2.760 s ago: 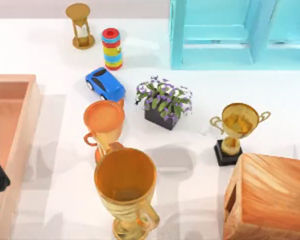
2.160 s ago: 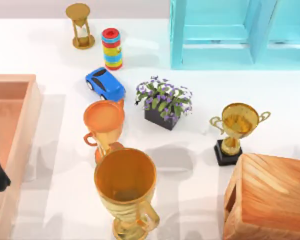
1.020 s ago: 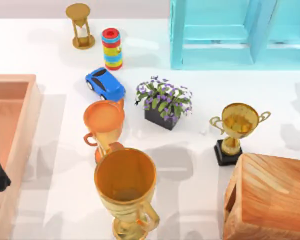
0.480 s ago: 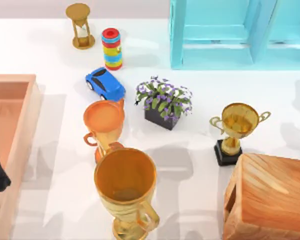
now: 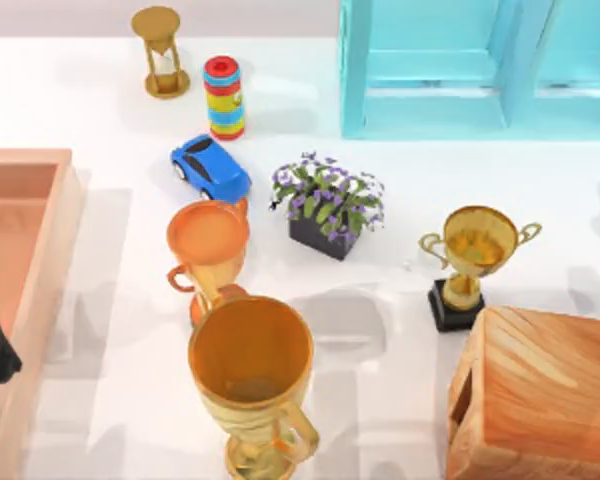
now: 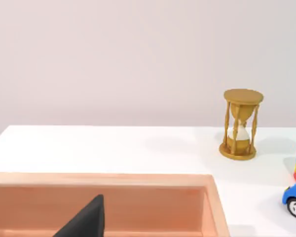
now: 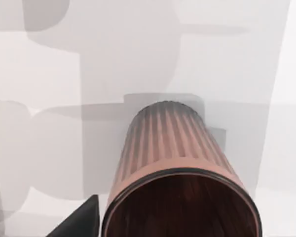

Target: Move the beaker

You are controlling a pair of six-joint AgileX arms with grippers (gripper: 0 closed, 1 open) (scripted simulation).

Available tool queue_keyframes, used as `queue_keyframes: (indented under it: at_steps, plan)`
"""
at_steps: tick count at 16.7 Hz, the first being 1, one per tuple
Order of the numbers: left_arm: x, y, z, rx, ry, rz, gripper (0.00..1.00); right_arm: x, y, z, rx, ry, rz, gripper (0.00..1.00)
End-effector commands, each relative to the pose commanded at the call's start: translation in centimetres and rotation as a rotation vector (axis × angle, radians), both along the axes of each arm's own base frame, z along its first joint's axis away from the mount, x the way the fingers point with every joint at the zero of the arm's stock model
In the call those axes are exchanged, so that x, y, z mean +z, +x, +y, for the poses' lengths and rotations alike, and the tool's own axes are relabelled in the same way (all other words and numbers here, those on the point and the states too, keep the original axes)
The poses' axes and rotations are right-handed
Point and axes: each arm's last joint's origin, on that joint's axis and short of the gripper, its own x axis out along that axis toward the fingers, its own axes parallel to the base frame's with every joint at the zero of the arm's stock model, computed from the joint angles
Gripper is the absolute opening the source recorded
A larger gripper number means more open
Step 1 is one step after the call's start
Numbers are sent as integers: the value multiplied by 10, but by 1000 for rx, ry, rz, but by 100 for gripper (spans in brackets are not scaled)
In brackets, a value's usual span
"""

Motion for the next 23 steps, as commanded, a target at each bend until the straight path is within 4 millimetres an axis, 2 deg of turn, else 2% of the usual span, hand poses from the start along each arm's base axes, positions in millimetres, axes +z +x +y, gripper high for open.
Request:
queue_keyframes:
  at_steps: [3,8,21,23]
  plan:
    - [0,0,0,0,0,0,100,-24,-4,0,0,1,7,100]
    - [0,0,0,0,0,0,100,-28,-4,0,0,1,10,100]
    - [0,0,0,0,0,0,100,-28,-4,0,0,1,10,2]
    - [0,0,0,0,0,0,100,-28,-4,0,0,1,10,0]
